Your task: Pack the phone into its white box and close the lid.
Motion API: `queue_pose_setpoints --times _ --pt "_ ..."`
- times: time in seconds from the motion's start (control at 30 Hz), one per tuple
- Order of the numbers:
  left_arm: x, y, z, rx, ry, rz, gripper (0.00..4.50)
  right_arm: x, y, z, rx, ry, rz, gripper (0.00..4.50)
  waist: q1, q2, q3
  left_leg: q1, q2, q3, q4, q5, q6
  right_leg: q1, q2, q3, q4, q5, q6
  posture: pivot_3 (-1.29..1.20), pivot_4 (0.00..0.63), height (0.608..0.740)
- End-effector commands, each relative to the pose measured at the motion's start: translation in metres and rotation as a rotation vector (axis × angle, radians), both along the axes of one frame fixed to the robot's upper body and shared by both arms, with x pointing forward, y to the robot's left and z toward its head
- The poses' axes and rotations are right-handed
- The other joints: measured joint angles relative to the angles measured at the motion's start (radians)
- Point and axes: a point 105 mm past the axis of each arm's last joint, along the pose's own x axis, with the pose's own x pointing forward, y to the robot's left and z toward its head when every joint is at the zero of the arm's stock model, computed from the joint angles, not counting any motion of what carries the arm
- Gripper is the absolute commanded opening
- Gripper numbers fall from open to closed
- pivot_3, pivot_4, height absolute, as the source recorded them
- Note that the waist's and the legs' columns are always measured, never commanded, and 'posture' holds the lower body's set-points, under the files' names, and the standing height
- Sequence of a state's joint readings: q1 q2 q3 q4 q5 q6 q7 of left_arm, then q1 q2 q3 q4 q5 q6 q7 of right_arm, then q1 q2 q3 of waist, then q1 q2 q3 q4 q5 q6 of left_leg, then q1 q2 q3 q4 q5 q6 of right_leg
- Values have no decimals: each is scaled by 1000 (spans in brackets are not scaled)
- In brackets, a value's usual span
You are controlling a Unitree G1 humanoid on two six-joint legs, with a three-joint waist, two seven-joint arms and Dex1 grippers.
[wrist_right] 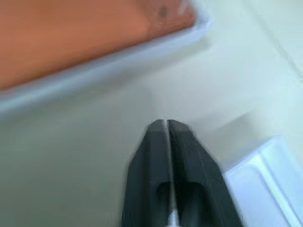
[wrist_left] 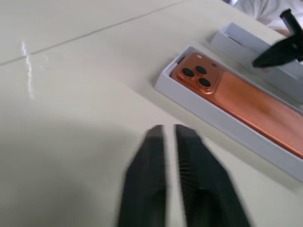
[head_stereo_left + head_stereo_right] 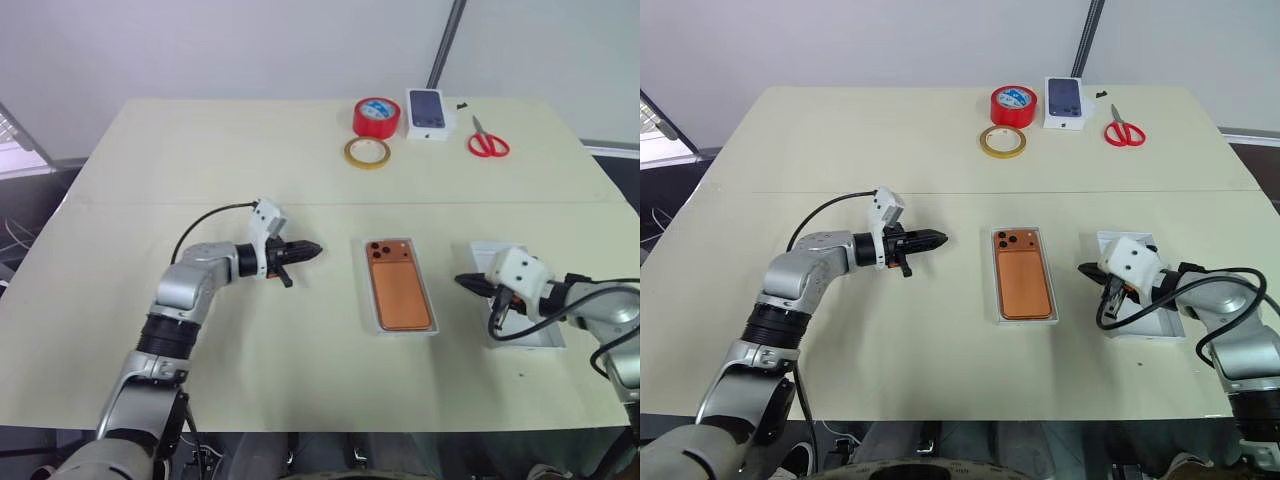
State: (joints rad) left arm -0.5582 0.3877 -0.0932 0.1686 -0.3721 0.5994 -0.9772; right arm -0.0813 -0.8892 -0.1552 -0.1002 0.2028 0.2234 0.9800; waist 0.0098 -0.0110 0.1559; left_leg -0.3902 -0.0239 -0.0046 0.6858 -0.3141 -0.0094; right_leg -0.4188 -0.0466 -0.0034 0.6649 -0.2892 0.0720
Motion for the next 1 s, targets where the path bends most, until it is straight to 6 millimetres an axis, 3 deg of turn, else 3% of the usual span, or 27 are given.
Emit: queue_pose_setpoints --times 0.03,0.17,0.2,0.3,0.4,0.53,0.6,0.7,0.77,0.9,1.0 --pt "-8 9 22 -34 -120 -46 2399 1 4 26 104 -42 -30 1920 1 0 0 0 0 0 0 0 0 0 0 0 0 0 0 0 150 740" --pt "-23 26 23 -32 -131 -94 4463 -2 1 31 194 -33 -122 4041 2 0 0 0 0 0 0 -2 4 0 -1 0 0 0 0 0 150 740" --pt "-26 29 21 -25 -129 -98 4500 -4 0 28 189 -35 -142 4449 2 0 0 0 0 0 0 -3 4 0 -1 0 0 0 0 0 150 740" --pt "-31 36 16 19 -172 -99 4500 -11 -11 20 161 -57 -254 4449 5 0 0 0 0 0 0 -3 5 0 -1 0 -1 0 0 0 150 740" --pt "-36 40 17 41 -246 -113 4500 -20 -17 18 242 -69 -410 4449 3 1 0 0 0 0 0 -3 6 0 -1 0 -1 0 0 0 150 740" --pt "-42 44 25 12 -381 -149 4500 -51 -7 -6 166 13 -488 4449 3 2 -1 0 0 0 -1 -3 6 0 -1 0 0 0 0 0 150 740" --pt "-44 46 27 9 -425 -165 4500 -59 4 -7 209 44 -503 4449 0 3 -1 0 0 0 -1 -3 6 0 -1 0 0 0 0 0 150 740" --pt "-47 48 26 -1 -444 -192 4500 -57 3 -10 178 81 -559 4449 -8 4 -2 0 0 0 -1 -3 6 0 -1 1 0 0 0 0 150 740" --pt "-50 47 24 17 -478 -225 4500 -51 -8 -12 156 104 -642 4449 -12 4 -2 1 0 0 -1 -3 6 1 -1 1 0 0 0 0 150 740" --pt "-54 48 21 43 -546 -281 4500 -33 -18 -3 144 141 -720 4449 -16 3 -2 1 0 0 -1 -3 6 1 -1 1 0 0 0 0 150 740" --pt "-53 51 18 64 -563 -290 4500 -30 -14 -1 122 212 -708 4449 -18 4 -2 1 0 0 -1 -3 6 1 -1 0 0 0 0 0 150 740"
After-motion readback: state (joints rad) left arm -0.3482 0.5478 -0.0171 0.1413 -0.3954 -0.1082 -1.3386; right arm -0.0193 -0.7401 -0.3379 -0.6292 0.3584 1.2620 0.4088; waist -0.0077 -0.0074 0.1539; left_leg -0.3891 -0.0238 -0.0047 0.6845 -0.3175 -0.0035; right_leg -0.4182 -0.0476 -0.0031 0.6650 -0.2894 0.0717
